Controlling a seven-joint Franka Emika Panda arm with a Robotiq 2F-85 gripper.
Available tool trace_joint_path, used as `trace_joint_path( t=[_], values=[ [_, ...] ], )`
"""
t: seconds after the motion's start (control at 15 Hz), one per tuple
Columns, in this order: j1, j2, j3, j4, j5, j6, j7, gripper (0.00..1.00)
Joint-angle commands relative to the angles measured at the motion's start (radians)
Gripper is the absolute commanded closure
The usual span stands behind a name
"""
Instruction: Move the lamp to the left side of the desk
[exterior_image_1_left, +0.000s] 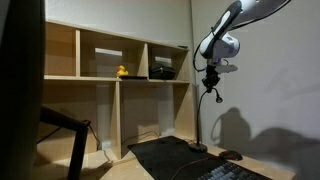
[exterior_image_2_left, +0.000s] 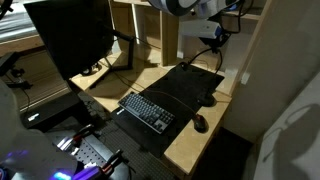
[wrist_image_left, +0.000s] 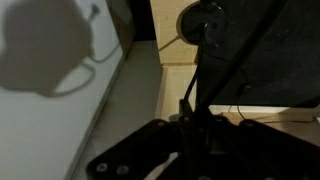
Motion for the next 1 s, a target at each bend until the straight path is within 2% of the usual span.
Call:
trace_joint_path(
  t=[0.0, 0.27, 0.47, 0.93],
  values=[
    [-0.030, -0.048, 0.033, 0.053, 0.124, -0.124, -0.040, 0.98],
    [-0.015, -0.119, 0.047, 0.070, 0.262, -0.176, -0.077, 0.98],
    [0.022, -0.175, 0.060, 0.060, 0.302, -0.162, -0.094, 0.98],
    [0.157, -0.272, 0.133, 0.000, 0.388, -0.087, -0.136, 0.98]
  ],
)
